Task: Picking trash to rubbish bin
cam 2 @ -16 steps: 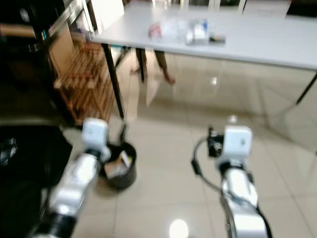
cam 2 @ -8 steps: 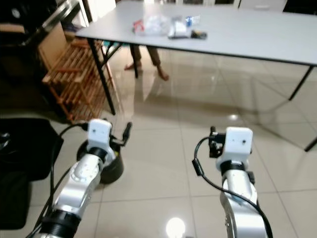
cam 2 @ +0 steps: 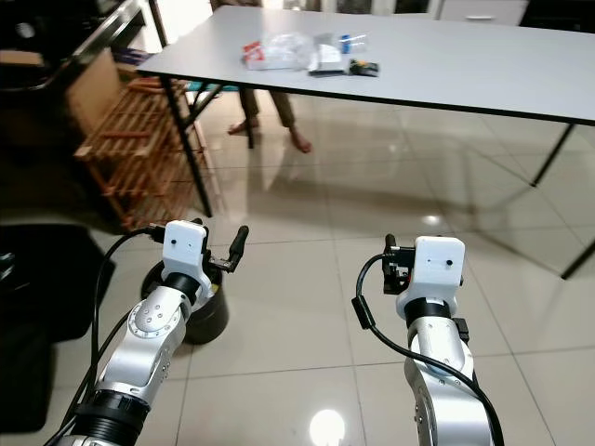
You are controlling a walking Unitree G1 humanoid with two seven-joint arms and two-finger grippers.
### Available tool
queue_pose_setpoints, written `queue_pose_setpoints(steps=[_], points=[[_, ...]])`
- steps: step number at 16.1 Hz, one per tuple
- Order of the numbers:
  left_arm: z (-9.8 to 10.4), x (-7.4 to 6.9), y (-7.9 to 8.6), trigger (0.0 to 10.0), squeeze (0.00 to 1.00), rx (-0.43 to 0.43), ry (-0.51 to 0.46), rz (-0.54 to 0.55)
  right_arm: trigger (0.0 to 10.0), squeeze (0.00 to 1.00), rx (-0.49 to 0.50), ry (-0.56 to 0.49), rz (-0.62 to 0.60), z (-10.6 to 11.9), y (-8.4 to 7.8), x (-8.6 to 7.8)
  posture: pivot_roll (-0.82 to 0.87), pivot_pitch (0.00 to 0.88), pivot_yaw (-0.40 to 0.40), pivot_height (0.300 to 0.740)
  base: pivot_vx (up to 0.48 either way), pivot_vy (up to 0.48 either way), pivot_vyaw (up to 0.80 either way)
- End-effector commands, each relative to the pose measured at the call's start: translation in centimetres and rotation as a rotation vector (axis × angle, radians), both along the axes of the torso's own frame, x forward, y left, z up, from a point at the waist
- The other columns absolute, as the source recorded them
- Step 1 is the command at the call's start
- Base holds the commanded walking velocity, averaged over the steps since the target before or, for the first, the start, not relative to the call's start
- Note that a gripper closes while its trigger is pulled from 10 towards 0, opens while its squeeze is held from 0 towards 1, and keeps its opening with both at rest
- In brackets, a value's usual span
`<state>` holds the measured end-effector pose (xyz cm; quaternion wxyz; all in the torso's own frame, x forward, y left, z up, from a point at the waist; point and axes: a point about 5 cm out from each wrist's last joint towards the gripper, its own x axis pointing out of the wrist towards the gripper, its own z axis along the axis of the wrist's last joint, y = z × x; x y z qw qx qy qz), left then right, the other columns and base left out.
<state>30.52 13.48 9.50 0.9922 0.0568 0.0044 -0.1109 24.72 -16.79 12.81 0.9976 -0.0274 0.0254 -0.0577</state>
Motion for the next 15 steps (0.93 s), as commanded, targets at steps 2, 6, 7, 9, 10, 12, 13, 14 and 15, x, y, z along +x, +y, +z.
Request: queue_pose_setpoints(steps=[2, 6, 7, 9, 10, 12, 13, 14, 15], points=[[0.15, 0.01, -0.01, 10.0, 0.0, 0.005, -0.007, -0.016, 10.0, 0.0, -0.001, 0.001, 0.001, -0.06, 0.1, 0.17, -0.05, 0.059, 0.031, 0.74, 0.428, 0.0, 0.0], [0.14, 0.03, -0.09, 10.0, 0.0, 0.003, -0.005, -0.027, 10.0, 0.0, 0.0, 0.003, 0.004, -0.16, 0.29, 0.2, -0.05, 0.058, 0.033, 0.74, 0.441, 0.0, 0.0], [0.13, 0.0, -0.12, 10.0, 0.0, 0.002, -0.005, -0.028, 10.0, 0.0, -0.001, 0.003, 0.004, -0.17, 0.29, 0.16, -0.06, 0.059, 0.033, 0.74, 0.435, 0.0, 0.0], [0.03, -0.07, -0.2, 10.0, 0.0, 0.004, -0.003, -0.032, 10.0, 0.0, -0.002, 0.003, 0.005, -0.14, 0.27, 0.12, -0.06, 0.059, 0.032, 0.74, 0.437, 0.0, 0.0], [0.0, -0.06, -0.29, 10.0, 0.0, 0.003, -0.001, -0.034, 10.0, 0.0, -0.004, 0.003, 0.006, -0.13, 0.23, 0.18, -0.06, 0.059, 0.032, 0.74, 0.439, 0.0, 0.0], [0.01, -0.04, -0.42, 10.0, 0.0, 0.005, -0.002, -0.04, 10.0, 0.0, -0.008, 0.005, 0.008, -0.15, 0.2, 0.35, -0.06, 0.055, 0.03, 0.74, 0.439, 0.0, 0.0], [0.01, -0.05, -0.42, 10.0, 0.0, 0.005, -0.002, -0.04, 10.0, 0.0, -0.009, 0.006, 0.009, -0.16, 0.21, 0.43, -0.06, 0.055, 0.03, 0.74, 0.431, 0.0, 0.0], [0.01, -0.04, -0.41, 10.0, 0.0, 0.007, -0.002, -0.041, 10.0, 0.0, -0.007, 0.007, 0.008, -0.15, 0.22, 0.49, -0.06, 0.055, 0.03, 0.74, 0.431, 0.0, 0.0], [0.02, -0.03, -0.41, 10.0, 0.0, 0.007, -0.002, -0.041, 10.0, 0.0, -0.005, 0.007, 0.008, -0.15, 0.22, 0.54, -0.06, 0.055, 0.03, 0.74, 0.428, 0.0, 0.0]])
